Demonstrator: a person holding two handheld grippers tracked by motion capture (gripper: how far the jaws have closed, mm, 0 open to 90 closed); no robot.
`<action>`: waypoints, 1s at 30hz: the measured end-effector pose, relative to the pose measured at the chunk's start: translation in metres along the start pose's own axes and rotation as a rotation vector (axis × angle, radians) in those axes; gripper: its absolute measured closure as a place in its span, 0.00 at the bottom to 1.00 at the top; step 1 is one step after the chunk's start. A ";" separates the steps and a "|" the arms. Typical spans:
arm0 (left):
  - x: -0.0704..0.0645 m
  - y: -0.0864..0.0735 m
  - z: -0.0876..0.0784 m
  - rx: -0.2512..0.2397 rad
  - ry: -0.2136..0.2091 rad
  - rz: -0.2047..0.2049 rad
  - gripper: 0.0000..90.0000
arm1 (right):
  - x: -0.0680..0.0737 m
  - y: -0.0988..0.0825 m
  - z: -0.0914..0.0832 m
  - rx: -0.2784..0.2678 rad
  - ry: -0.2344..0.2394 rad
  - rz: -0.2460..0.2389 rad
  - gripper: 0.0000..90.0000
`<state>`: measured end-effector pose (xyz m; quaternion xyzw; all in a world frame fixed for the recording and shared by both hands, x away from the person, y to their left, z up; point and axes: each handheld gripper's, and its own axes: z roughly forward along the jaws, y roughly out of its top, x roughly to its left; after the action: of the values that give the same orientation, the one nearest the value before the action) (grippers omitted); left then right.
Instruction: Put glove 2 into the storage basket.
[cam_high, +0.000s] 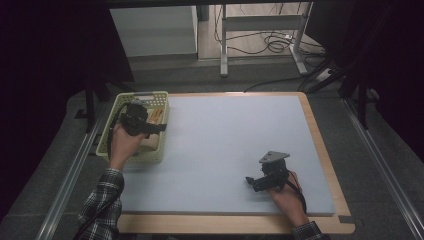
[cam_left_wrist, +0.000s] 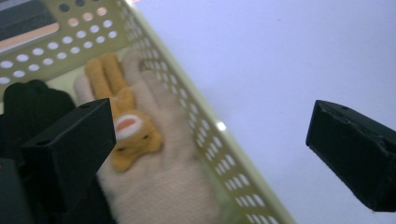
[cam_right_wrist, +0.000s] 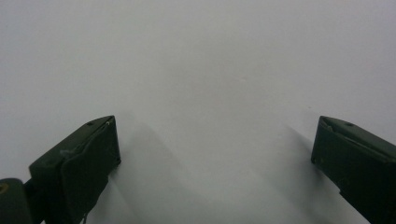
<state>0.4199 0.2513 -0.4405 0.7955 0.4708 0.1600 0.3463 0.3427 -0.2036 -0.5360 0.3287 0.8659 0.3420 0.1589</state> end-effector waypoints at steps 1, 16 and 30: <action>-0.003 0.000 -0.001 -0.004 -0.006 0.007 0.02 | 0.000 0.000 0.000 0.000 0.000 0.000 0.01; -0.079 -0.025 0.004 -0.097 -0.164 0.150 0.00 | 0.000 0.000 0.000 0.002 0.001 0.004 0.01; -0.137 -0.071 0.041 -0.070 -0.248 0.264 0.00 | 0.000 0.000 0.000 0.000 0.000 0.001 0.01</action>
<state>0.3291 0.1395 -0.5102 0.8515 0.3101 0.1209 0.4052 0.3426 -0.2034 -0.5358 0.3292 0.8657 0.3421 0.1587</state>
